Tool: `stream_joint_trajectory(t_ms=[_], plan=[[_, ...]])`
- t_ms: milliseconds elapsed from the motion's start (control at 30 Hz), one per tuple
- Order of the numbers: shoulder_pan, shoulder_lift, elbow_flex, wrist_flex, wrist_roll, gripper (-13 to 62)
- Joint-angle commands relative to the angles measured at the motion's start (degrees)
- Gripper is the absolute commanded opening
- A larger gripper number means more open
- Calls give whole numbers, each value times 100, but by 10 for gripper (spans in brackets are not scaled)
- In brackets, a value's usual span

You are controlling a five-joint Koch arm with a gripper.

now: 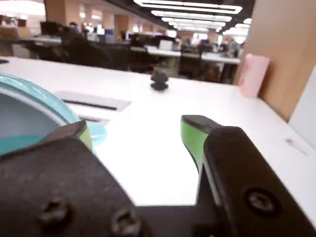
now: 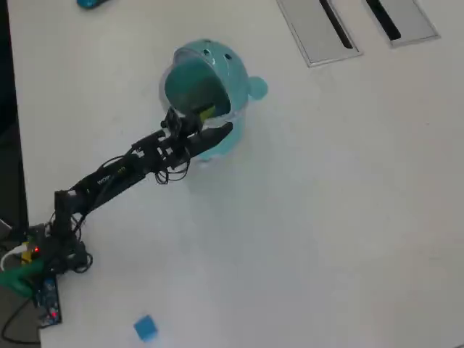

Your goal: Grasp RGB lego blocks and put them in the bin one by one.

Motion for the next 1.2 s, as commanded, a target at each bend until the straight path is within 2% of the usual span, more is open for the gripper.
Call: stream_joint_trajectory(t_ms=[0,500,767,1167], plan=[[246,633,-26,-325,9,337],[1046,2672,2329,-466,352,347],[1775,3067,2760,-457,1037,352],[3023,3375,4104,-1169,844,341]])
